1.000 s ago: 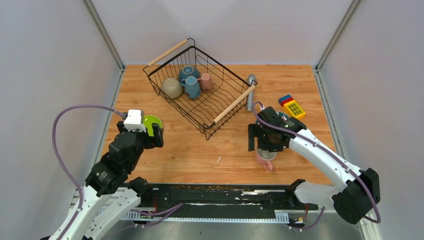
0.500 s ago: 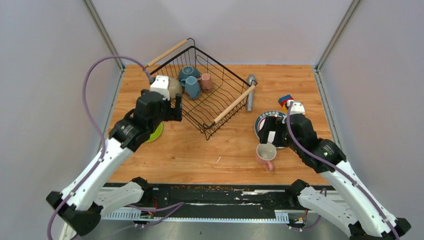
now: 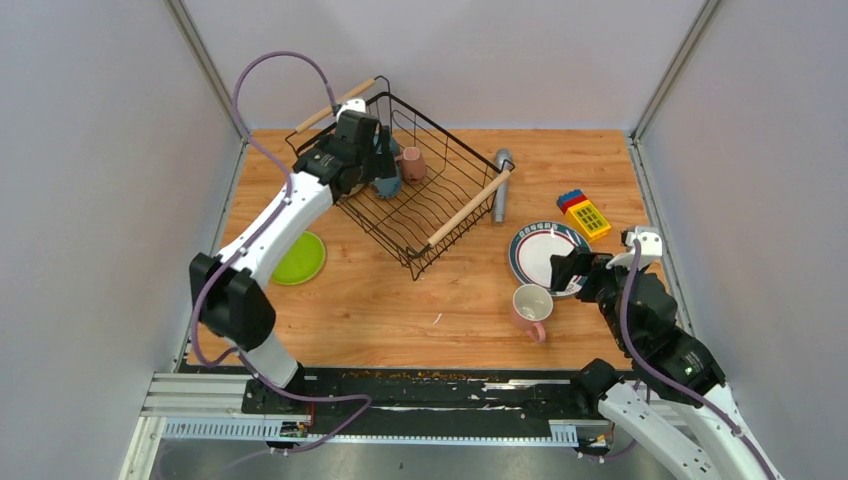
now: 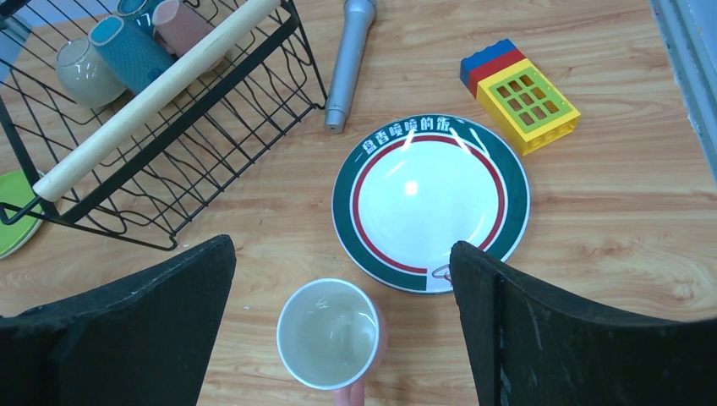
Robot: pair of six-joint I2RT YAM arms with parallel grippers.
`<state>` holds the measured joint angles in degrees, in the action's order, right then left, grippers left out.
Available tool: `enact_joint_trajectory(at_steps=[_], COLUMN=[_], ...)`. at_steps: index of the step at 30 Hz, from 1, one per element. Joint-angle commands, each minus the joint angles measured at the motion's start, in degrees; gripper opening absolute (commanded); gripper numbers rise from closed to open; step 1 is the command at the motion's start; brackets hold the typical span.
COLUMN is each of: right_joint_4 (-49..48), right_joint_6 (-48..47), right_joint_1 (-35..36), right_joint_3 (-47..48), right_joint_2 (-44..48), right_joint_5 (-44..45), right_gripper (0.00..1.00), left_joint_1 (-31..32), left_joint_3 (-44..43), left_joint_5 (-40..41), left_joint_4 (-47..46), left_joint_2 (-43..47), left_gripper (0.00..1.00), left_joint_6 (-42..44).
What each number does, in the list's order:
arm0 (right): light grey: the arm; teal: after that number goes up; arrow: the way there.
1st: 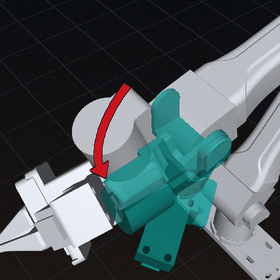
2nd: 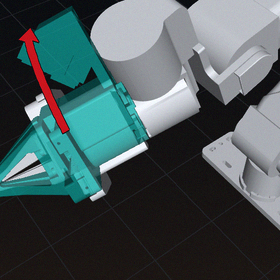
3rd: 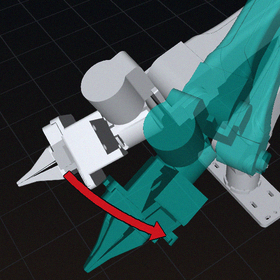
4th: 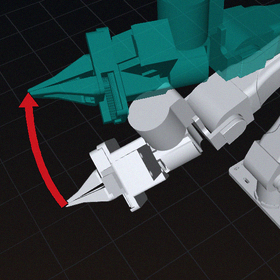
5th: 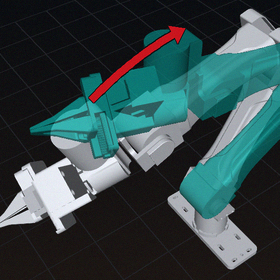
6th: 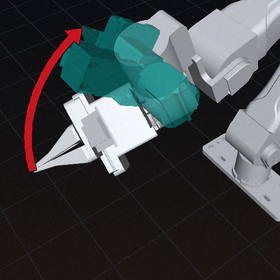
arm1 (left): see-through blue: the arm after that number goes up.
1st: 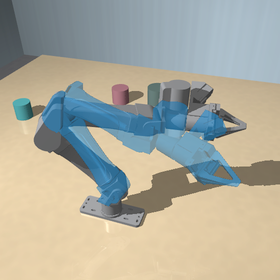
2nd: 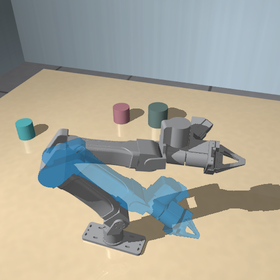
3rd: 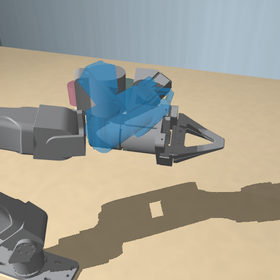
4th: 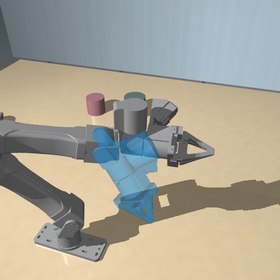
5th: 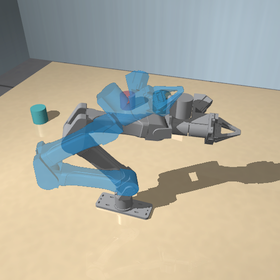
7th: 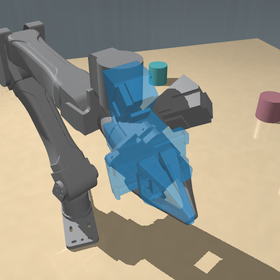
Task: Unload the mixed dishes from the dish rack
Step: Pick up the cup from the dish rack.
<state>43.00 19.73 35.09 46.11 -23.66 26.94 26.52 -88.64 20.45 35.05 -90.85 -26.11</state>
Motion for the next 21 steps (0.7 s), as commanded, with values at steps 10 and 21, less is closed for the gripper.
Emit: enact_joint_trajectory(at_steps=[10, 21], right_joint_4=[-7.8, -9.1], right_joint_6=[-4.6, -5.6], right_joint_1=[0.2, 0.2], right_joint_3=[-5.7, -6.9], right_joint_2=[8.4, 9.4], right_joint_5=[3.1, 2.2], right_gripper=[1.0, 1.0], left_joint_1=[-0.8, -3.9], left_joint_3=[-16.4, -22.1], left_joint_5=[9.9, 11.5], left_joint_4=[0.6, -1.4], left_joint_2=[-20.1, -31.1], left_gripper=[1.0, 1.0], left_joint_6=[-22.9, -27.8])
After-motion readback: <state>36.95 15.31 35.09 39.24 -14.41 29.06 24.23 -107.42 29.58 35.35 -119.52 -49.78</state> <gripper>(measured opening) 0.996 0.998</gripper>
